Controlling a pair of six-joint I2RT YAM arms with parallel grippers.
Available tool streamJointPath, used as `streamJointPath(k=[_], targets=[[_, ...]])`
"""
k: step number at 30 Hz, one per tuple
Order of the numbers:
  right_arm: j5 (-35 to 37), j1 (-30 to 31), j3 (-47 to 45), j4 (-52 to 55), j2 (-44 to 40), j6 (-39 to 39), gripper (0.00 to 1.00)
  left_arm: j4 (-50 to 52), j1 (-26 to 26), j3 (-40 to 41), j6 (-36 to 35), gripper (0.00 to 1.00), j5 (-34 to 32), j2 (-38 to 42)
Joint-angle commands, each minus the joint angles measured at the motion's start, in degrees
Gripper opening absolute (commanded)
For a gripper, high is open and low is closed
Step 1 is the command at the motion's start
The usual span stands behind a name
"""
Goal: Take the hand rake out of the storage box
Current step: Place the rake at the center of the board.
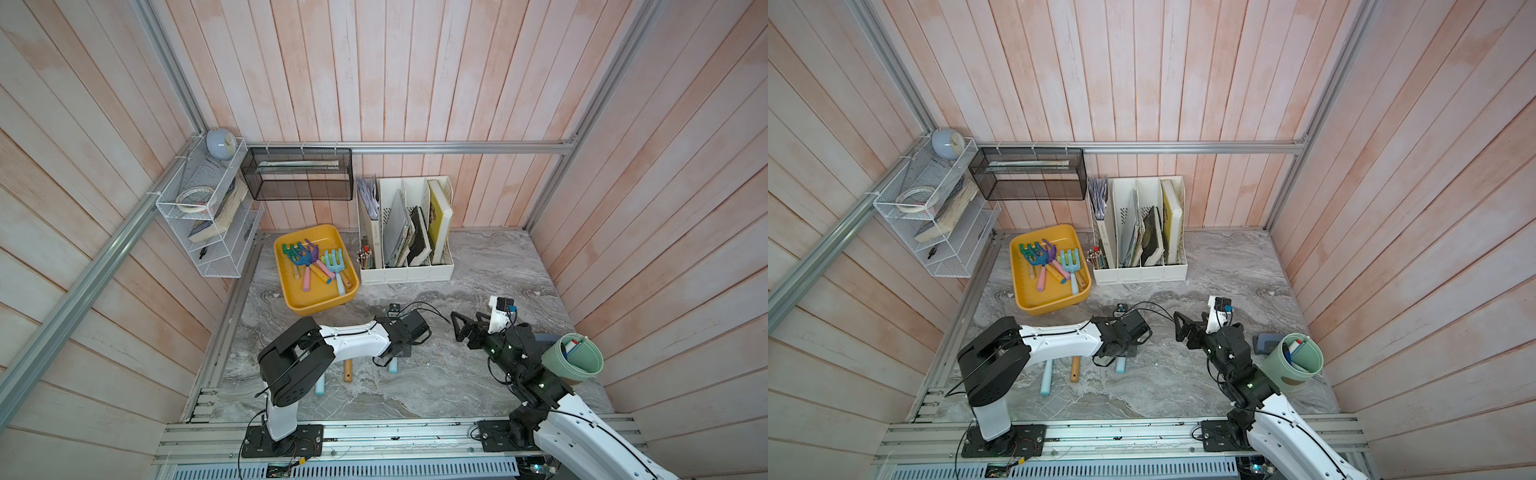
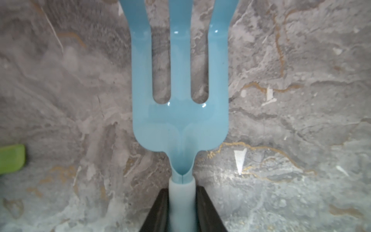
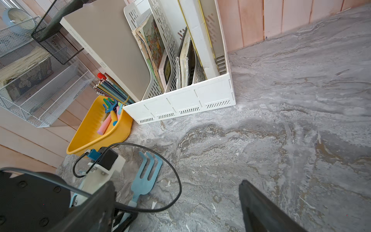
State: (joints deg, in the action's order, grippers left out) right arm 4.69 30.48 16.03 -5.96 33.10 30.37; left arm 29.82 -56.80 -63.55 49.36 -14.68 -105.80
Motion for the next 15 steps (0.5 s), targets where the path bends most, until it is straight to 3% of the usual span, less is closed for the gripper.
streamJointPath(k=[1,15], targets=[[-1.1,-0.3,-0.9,0.1,-0.5,-0.1,0.98,-1.0,-0.2,5.2,2.6,0.22,1.2,1.7],[-4.1,-0.3,-1.9,-1.9,-0.1,1.0,0.98,0.8,-2.8,18.3,12.8,0.20,-2.3,13.3]])
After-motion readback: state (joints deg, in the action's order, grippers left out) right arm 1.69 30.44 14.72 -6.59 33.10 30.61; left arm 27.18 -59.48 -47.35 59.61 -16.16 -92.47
